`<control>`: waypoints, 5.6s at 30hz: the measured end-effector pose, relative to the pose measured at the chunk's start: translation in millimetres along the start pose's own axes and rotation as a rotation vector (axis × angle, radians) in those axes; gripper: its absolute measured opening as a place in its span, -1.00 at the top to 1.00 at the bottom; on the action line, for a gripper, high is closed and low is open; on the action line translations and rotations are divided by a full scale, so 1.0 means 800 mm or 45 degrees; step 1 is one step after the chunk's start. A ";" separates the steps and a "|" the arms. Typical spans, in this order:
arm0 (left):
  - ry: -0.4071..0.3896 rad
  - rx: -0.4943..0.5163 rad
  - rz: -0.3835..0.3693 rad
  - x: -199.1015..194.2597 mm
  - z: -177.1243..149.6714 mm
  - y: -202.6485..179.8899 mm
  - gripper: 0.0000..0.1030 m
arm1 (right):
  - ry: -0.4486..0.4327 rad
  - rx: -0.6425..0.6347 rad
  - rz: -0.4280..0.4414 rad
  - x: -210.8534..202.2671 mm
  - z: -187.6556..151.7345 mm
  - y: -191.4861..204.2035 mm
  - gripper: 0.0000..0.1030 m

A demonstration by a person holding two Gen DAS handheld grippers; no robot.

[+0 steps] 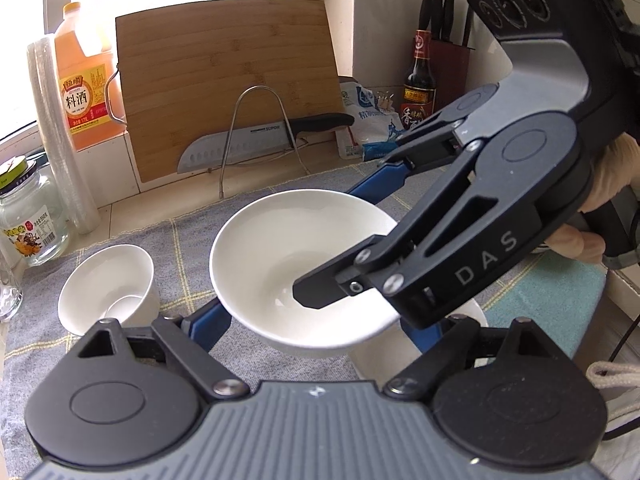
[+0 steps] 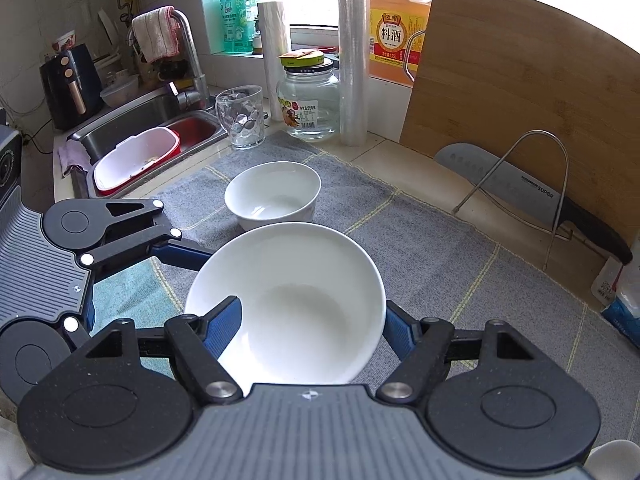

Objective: Organize plates and bowls
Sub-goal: 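Lift the bowl and carry it over the placed bowl with the right gripper, then lower the held white bowl into the placed bowl and open the right gripper, then move the right gripper to the pink-flowered white bowl and grip its rim, then lift the pink-flowered bowl and carry it toward the bowl stack with the right gripper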

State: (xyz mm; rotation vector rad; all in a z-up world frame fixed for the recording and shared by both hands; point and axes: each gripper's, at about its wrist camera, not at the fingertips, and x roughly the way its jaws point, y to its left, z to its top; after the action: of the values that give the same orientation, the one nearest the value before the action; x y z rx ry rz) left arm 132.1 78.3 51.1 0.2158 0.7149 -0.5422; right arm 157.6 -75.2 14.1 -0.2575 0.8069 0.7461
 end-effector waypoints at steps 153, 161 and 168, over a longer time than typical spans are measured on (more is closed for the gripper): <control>-0.014 -0.122 0.219 0.083 -0.060 0.201 -0.88 | 0.176 -0.083 0.098 0.229 0.140 0.021 -0.77; -0.045 -0.129 0.201 0.081 -0.059 0.206 -0.85 | 0.186 -0.056 0.132 0.232 0.143 0.013 -0.59; -0.063 -0.155 0.182 0.080 -0.059 0.209 -0.85 | 0.200 -0.018 0.153 0.234 0.147 0.008 -0.46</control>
State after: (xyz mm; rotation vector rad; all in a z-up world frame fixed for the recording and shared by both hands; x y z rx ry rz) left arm 235.7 210.8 -25.8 0.1381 0.6768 -0.3654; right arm 304.6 79.8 -43.1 -0.2848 0.9724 0.8522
